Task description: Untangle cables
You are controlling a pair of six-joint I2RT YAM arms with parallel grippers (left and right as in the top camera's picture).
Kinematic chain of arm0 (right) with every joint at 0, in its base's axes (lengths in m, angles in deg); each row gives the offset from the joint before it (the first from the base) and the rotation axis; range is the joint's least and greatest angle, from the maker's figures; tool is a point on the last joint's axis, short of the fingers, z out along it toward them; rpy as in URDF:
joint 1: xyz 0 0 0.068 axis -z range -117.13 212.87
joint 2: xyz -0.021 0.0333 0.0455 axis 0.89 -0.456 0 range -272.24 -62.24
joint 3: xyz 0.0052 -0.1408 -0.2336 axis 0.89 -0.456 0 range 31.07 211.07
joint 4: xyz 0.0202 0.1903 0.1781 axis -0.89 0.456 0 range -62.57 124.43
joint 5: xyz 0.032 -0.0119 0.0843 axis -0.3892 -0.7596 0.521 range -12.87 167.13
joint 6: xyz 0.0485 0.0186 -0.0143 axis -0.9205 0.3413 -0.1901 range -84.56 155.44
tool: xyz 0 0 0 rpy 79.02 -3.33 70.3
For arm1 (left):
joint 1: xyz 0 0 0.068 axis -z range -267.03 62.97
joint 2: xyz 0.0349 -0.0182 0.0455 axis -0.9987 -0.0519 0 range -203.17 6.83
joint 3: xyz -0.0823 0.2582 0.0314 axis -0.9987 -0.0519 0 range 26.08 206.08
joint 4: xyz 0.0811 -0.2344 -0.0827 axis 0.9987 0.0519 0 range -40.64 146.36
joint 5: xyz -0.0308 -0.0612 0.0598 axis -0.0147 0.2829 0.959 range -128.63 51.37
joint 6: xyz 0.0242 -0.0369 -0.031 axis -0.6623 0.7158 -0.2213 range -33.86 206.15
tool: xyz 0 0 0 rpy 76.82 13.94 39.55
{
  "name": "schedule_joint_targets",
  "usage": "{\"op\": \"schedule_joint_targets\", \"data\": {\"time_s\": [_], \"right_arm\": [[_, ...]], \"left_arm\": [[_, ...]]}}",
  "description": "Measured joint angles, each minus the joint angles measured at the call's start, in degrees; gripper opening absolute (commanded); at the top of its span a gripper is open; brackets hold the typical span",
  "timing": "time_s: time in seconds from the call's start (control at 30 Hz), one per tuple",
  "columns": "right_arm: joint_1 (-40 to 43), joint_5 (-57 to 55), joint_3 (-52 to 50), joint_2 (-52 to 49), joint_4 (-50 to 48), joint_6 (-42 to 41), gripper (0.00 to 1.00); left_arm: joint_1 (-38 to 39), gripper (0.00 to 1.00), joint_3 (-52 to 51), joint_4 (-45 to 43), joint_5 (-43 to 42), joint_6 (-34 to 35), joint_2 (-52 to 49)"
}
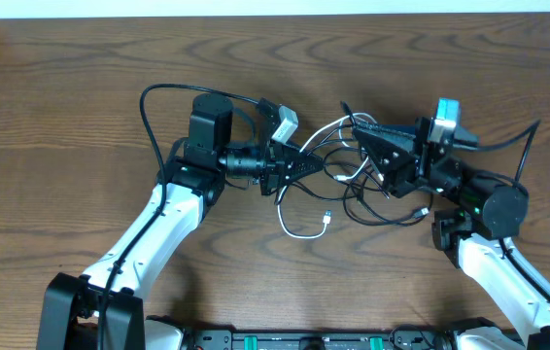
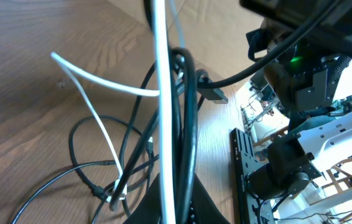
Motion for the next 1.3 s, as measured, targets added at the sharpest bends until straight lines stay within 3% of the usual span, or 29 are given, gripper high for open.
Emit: {"op": "schedule_joint_targets", "data": {"time_s": [0.63, 1.3], "right_arm": [[-4.35, -0.48, 0.0, -0.02, 14.16, 7.08, 0.01], [-4.55, -1.9, 0.0, -0.02, 6.08, 7.76, 0.01]], "left_arm": [[6.34, 0.08, 0.0, -12.31, -0.24, 0.02, 0.0], [6.36, 0.08, 0.0, -11.91, -0.24, 0.04, 0.0]]}}
